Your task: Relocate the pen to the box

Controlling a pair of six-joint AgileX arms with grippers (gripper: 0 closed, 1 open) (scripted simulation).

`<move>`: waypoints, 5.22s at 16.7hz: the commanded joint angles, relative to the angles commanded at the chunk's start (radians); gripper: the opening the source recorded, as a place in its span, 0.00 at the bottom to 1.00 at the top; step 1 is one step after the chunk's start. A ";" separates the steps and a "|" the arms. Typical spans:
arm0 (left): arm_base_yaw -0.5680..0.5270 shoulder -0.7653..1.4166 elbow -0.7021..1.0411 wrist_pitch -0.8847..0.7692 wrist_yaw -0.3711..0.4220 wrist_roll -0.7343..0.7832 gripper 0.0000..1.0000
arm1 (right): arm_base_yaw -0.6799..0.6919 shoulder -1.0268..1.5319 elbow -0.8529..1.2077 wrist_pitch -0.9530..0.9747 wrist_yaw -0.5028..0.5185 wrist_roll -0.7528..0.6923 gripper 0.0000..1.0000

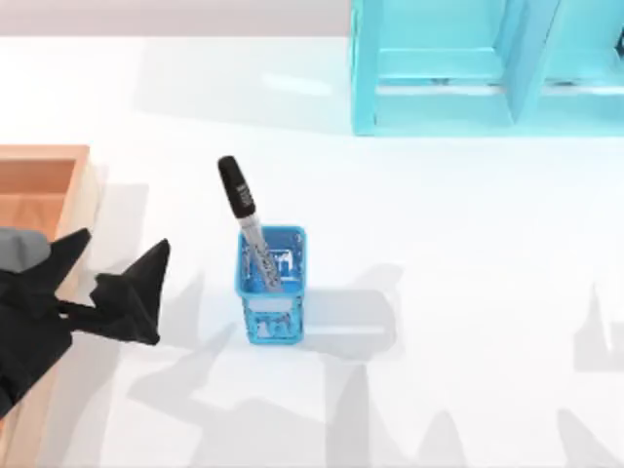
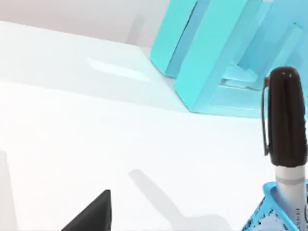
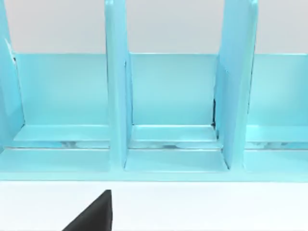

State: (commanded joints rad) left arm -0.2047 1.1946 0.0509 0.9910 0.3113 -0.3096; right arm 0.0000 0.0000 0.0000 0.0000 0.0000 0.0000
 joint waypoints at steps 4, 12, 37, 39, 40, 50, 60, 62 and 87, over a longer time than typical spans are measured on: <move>-0.063 0.325 0.011 0.249 0.091 -0.090 1.00 | 0.000 0.000 0.000 0.000 0.000 0.000 1.00; -0.097 0.519 0.024 0.431 0.149 -0.160 1.00 | 0.000 0.000 0.000 0.000 0.000 0.000 1.00; -0.265 0.821 0.388 0.384 -0.011 -0.198 0.47 | 0.000 0.000 0.000 0.000 0.000 0.000 1.00; -0.265 0.821 0.388 0.384 -0.011 -0.198 0.32 | 0.000 0.000 0.000 0.000 0.000 0.000 1.00; -0.265 0.821 0.388 0.384 -0.011 -0.198 0.25 | 0.000 0.000 0.000 0.000 0.000 0.000 1.00; -0.265 0.821 0.388 0.384 -0.011 -0.198 0.00 | 0.000 0.000 0.000 0.000 0.000 0.000 1.00; -0.046 0.558 0.470 0.143 0.167 -0.118 0.00 | 0.000 0.000 0.000 0.000 0.000 0.000 1.00; 0.019 0.483 0.485 -0.007 0.217 -0.108 0.00 | 0.000 0.000 0.000 0.000 0.000 0.000 1.00; 0.494 0.165 0.972 -1.064 0.530 0.426 0.00 | 0.000 0.000 0.000 0.000 0.000 0.000 1.00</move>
State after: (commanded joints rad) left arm 0.2893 1.3592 1.0231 -0.0732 0.8411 0.1168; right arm 0.0000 0.0000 0.0000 0.0000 0.0000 0.0000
